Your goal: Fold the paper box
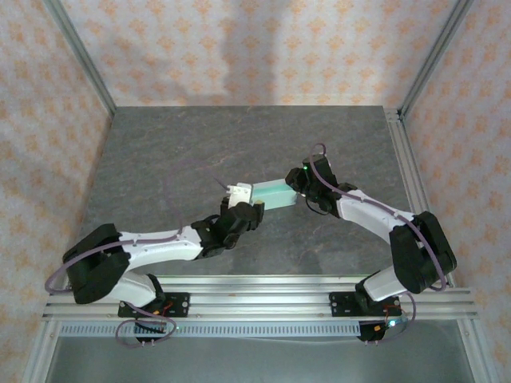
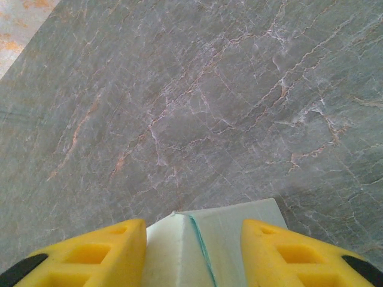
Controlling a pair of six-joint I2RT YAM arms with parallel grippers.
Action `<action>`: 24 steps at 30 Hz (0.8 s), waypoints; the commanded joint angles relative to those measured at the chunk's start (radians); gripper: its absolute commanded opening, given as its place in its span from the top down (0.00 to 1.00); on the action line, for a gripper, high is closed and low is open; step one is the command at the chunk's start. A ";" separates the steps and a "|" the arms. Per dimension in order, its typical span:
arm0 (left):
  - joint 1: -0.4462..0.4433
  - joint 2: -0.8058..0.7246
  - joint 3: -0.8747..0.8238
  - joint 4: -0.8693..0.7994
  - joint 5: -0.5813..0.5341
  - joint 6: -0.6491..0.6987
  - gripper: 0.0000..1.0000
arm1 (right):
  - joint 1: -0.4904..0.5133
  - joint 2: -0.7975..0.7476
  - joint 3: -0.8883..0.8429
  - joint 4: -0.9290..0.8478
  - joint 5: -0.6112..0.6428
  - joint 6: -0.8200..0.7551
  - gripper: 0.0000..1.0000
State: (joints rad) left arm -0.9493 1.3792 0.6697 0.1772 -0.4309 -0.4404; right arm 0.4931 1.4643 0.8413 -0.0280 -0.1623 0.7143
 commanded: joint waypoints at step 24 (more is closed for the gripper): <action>0.287 0.167 0.348 -0.362 0.489 -0.135 0.17 | 0.002 0.039 0.025 -0.082 -0.022 -0.035 0.49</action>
State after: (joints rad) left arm -0.6804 1.5383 1.0302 -0.1688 0.0067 -0.5587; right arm 0.4927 1.4822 0.8604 -0.0448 -0.1802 0.7021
